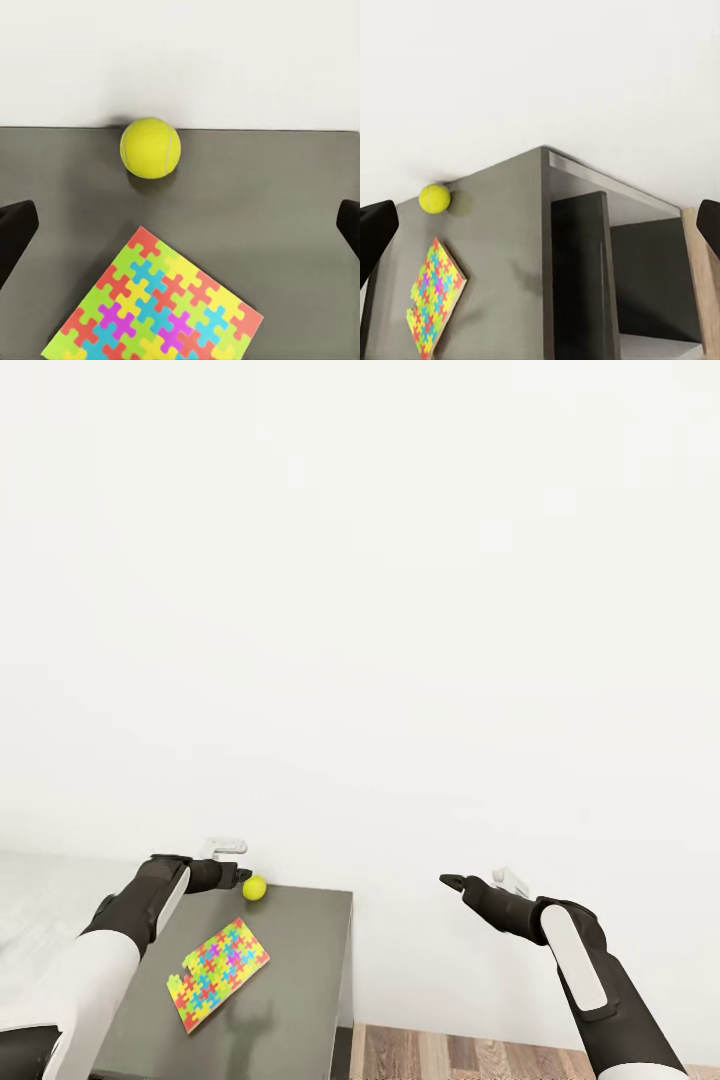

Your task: Put all the toys in the child's room - the three board games (two on the bed and one on the table), the two jigsaw puzzles on the table, and the tennis ball on the table - inside the toy box on the table in the child's room.

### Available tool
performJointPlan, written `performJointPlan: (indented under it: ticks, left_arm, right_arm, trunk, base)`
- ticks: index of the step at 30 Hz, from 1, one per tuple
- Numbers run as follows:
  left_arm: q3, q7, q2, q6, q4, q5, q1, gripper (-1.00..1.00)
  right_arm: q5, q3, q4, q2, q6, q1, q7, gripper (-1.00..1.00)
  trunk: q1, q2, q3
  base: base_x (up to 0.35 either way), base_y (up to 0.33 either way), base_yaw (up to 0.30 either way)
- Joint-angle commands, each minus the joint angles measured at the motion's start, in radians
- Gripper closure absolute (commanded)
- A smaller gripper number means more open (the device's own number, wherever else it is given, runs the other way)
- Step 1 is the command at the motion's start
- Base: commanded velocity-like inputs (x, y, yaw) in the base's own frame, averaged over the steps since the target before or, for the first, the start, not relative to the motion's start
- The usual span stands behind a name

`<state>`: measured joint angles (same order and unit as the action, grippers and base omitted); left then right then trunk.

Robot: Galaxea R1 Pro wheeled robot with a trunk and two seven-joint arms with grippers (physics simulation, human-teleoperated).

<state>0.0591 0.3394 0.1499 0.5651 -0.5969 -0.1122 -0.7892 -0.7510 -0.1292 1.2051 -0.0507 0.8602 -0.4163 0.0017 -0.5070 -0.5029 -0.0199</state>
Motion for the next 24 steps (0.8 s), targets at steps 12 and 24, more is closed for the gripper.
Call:
performJointPlan:
  ticks: [12,24]
  left_arm:
    - [0.009,0.026,0.013,0.005,-0.001,-0.010,-0.001,-1.00]
    - [0.010,0.155,0.080,0.003,-0.001,-0.011,-0.003,-1.00]
  right_arm:
    - [-0.001,-0.001,0.001,0.000,0.004,-0.001,-0.002,-1.00]
    - [-0.001,-0.001,-0.001,-0.001,0.003,-0.001,0.000,-1.00]
  trunk:
    - [0.000,-0.002,-0.022]
    - [0.000,-0.002,-0.041]
  base:
    - [0.000,0.000,0.000]
    - [0.000,0.000,0.000]
